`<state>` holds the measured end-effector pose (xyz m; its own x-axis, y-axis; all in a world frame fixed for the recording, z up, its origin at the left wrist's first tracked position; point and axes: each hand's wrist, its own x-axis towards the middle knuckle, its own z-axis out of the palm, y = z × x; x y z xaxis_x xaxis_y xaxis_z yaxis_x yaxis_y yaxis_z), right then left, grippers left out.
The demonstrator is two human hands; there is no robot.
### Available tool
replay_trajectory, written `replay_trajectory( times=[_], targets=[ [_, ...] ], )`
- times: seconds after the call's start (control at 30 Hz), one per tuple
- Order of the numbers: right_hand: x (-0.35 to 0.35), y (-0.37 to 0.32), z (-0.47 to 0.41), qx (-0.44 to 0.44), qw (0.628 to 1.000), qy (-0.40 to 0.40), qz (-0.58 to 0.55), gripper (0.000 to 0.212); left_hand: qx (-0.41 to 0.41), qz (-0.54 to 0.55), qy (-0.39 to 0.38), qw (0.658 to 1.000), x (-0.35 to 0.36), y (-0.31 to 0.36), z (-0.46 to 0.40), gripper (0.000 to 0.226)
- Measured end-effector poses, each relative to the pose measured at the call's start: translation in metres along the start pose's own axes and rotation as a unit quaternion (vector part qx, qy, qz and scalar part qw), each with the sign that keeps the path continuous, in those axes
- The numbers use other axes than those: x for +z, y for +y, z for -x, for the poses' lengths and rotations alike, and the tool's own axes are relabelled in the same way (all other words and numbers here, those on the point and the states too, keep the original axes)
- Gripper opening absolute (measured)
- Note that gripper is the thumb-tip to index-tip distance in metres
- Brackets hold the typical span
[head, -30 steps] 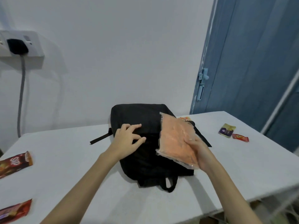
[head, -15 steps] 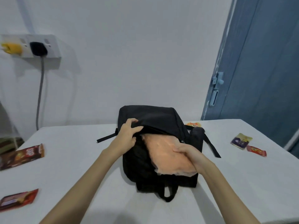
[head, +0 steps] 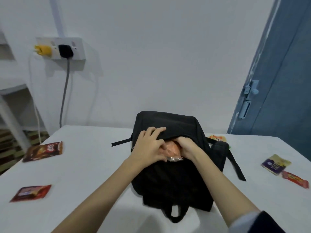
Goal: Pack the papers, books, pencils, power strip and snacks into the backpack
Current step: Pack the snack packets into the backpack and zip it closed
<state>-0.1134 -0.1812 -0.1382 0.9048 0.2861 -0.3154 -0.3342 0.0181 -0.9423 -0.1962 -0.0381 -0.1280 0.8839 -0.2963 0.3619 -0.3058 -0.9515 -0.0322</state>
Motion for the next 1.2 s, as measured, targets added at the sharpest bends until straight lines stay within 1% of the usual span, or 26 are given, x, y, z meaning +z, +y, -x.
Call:
replay_trajectory(
  times=[0.07,0.1,0.2,0.3,0.33,0.4,0.47,0.53,0.6,0.63,0.67,0.73,0.77,0.8,0.83,0.87,0.97,1.03,1.1,1.2],
  targets=[
    [-0.016,0.000,0.007,-0.006,0.997,-0.059,0.040,0.020,0.011,-0.039,-0.009,0.999,0.010,0.007,-0.007,0.032],
    [-0.025,0.001,0.011,-0.007,0.995,-0.087,0.050,0.019,0.014,-0.062,0.001,0.998,0.017,0.009,-0.009,0.030],
    [-0.052,0.000,0.026,0.006,0.985,-0.156,0.076,0.021,-0.004,-0.079,0.050,0.996,0.028,0.016,-0.017,0.028],
    [-0.078,0.000,0.036,0.006,0.983,-0.150,0.103,0.033,-0.074,-0.070,0.091,0.991,0.037,0.021,-0.027,0.036],
    [-0.082,-0.001,0.039,0.002,0.983,-0.152,0.105,0.035,-0.104,-0.073,0.099,0.987,0.039,0.021,-0.028,0.041],
    [-0.100,-0.002,0.048,-0.018,0.986,-0.140,0.093,0.032,-0.130,-0.092,0.109,0.981,0.045,0.028,-0.036,0.045],
    [-0.123,0.000,0.056,-0.051,0.993,-0.083,0.068,0.027,-0.127,-0.113,0.108,0.979,0.050,0.033,-0.043,0.047],
    [-0.153,0.004,0.058,-0.066,0.995,0.029,0.067,0.026,-0.132,-0.132,0.105,0.977,0.055,0.036,-0.052,0.050],
    [-0.187,0.016,0.057,-0.065,0.980,0.153,0.108,0.025,-0.152,-0.149,0.105,0.971,0.059,0.043,-0.060,0.049],
    [-0.203,0.023,0.056,-0.066,0.963,0.215,0.148,0.026,-0.164,-0.159,0.105,0.968,0.061,0.045,-0.062,0.046],
    [-0.222,0.031,0.057,-0.069,0.937,0.276,0.204,0.027,-0.171,-0.165,0.101,0.966,0.064,0.052,-0.064,0.041],
    [-0.255,0.046,0.058,-0.066,0.867,0.361,0.336,0.034,-0.184,-0.177,0.094,0.962,0.067,0.056,-0.064,0.032],
    [-0.270,0.054,0.061,-0.047,0.833,0.386,0.393,0.040,-0.188,-0.177,0.093,0.962,0.070,0.057,-0.063,0.030],
    [-0.285,0.060,0.064,-0.018,0.804,0.404,0.435,0.046,-0.188,-0.172,0.093,0.962,0.073,0.058,-0.063,0.031],
    [-0.296,0.065,0.066,0.011,0.785,0.414,0.461,0.050,-0.189,-0.160,0.091,0.965,0.074,0.058,-0.063,0.034],
    [-0.307,0.068,0.069,0.034,0.774,0.419,0.474,0.052,-0.186,-0.144,0.090,0.968,0.076,0.061,-0.064,0.038],
    [-0.323,0.076,0.071,0.073,0.775,0.410,0.476,0.061,-0.192,-0.108,0.090,0.971,0.078,0.067,-0.067,0.061],
    [-0.328,0.082,0.069,0.076,0.777,0.412,0.470,0.065,-0.206,-0.108,0.098,0.968,0.080,0.070,-0.069,0.071],
    [-0.335,0.086,0.067,0.059,0.767,0.430,0.472,0.060,-0.220,-0.114,0.099,0.964,0.082,0.072,-0.070,0.067],
    [-0.340,0.089,0.062,0.046,0.726,0.456,0.512,0.043,-0.208,-0.121,0.105,0.965,0.078,0.069,-0.067,0.049]
  ],
)
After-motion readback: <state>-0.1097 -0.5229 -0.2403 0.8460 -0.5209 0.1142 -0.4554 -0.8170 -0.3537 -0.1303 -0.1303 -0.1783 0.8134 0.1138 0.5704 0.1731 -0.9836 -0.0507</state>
